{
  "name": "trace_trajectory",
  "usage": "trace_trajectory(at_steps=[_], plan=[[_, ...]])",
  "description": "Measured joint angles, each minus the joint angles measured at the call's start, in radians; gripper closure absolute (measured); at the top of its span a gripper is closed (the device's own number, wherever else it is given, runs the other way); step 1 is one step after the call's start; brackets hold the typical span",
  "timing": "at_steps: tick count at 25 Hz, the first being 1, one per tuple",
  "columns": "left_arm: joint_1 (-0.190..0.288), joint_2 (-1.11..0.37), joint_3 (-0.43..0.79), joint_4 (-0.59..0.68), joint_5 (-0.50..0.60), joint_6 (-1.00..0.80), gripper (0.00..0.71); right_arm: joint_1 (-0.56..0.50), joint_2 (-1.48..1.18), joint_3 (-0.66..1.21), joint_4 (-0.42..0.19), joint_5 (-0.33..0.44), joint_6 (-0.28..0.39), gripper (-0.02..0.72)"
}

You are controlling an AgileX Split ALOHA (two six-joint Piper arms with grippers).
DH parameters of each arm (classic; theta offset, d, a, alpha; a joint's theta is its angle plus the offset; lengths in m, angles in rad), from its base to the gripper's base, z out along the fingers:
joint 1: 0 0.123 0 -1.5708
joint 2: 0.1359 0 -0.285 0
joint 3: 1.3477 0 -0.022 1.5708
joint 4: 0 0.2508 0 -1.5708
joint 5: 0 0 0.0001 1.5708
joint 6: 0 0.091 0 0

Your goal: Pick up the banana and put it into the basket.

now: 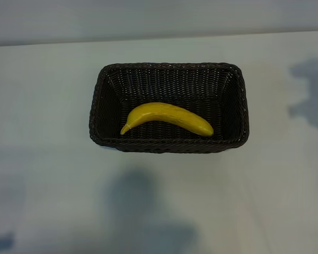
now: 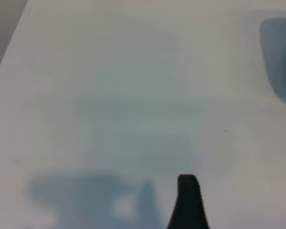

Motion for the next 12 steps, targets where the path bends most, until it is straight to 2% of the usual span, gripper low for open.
trace_trajectory(at_steps=[3,6,12], plan=[[0.0,0.0,0.0,0.0,0.0,0.001,0.14,0.002,-0.115,0.129,0.031,0.0,0.0,0.133],[0.0,0.0,0.0,0.0,0.0,0.001,0.14,0.002,-0.239,0.29,0.038,-0.001,0.0,0.133],[0.0,0.0,0.0,0.0,0.0,0.002,0.14,0.002,-0.498,0.556,0.04,-0.064,0.016,0.133]])
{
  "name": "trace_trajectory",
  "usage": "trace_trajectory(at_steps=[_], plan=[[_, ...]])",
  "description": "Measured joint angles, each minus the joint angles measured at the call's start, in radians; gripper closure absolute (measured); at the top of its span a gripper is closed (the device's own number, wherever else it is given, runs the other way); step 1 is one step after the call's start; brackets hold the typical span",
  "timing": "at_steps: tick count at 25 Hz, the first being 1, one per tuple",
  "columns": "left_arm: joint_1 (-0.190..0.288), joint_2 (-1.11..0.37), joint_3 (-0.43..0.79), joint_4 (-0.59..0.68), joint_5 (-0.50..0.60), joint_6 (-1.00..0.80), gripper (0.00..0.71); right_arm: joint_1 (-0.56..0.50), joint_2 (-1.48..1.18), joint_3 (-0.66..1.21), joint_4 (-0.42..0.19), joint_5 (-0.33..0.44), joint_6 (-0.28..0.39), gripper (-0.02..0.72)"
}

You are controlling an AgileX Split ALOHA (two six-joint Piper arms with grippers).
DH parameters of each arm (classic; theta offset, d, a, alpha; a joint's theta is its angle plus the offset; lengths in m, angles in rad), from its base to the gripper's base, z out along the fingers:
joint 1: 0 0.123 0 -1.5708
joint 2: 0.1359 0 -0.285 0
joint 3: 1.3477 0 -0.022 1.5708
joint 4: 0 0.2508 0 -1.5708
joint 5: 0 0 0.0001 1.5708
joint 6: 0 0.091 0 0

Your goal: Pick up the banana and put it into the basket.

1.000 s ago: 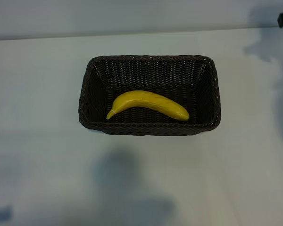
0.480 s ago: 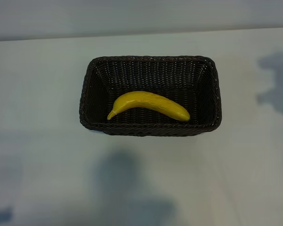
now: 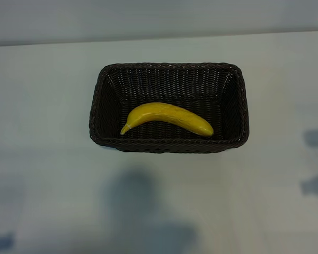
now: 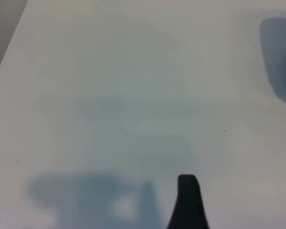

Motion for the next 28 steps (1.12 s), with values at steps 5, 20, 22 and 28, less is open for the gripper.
trace_trajectory(at_steps=[5,20,22,28], plan=[[0.0,0.0,0.0,0.0,0.0,0.0,0.14,0.0,-0.236,0.088,0.002,-0.038,0.022,0.133],[0.0,0.0,0.0,0.0,0.0,0.0,0.14,-0.028,-0.704,0.091,0.01,-0.092,0.051,0.133],[0.0,0.0,0.0,0.0,0.0,0.0,0.14,-0.044,-0.757,0.091,0.01,-0.094,0.051,0.133],[0.0,0.0,0.0,0.0,0.0,0.0,0.14,-0.091,-0.89,0.093,0.01,-0.094,0.051,0.133]])
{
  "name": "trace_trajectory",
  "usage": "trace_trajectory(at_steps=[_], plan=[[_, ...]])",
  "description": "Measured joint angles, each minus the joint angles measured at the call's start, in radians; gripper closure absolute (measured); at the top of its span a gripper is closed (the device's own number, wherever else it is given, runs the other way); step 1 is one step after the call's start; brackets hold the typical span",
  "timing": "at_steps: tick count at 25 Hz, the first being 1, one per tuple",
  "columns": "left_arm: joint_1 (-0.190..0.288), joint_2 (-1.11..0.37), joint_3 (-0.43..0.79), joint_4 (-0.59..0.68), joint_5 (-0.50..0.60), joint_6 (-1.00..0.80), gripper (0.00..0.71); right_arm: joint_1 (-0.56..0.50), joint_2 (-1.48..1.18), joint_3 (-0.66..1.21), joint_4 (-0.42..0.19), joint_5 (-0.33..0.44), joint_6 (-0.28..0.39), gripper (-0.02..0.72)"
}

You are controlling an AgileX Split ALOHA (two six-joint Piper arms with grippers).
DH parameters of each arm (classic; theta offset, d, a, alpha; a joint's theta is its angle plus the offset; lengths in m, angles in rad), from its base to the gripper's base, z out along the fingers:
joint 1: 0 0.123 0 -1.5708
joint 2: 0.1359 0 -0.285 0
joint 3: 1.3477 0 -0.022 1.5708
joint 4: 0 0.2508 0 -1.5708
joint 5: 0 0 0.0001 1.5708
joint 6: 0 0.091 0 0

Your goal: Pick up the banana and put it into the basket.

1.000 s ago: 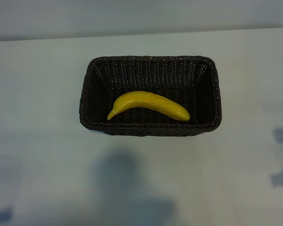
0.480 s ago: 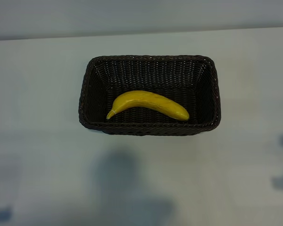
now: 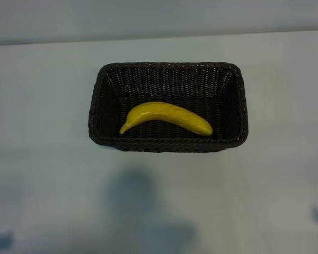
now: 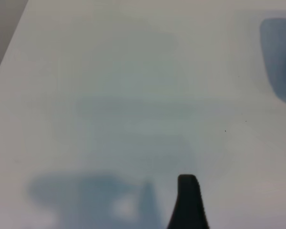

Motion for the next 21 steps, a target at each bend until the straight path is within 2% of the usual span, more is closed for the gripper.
trace_trajectory(at_steps=[7,21], plan=[[0.0,0.0,0.0,0.0,0.0,0.0,0.14,-0.008,-0.125,0.001,0.0,0.0,0.0,0.133],[0.0,0.0,0.0,0.0,0.0,-0.002,0.14,-0.008,-0.127,0.001,0.0,0.0,0.0,0.133]])
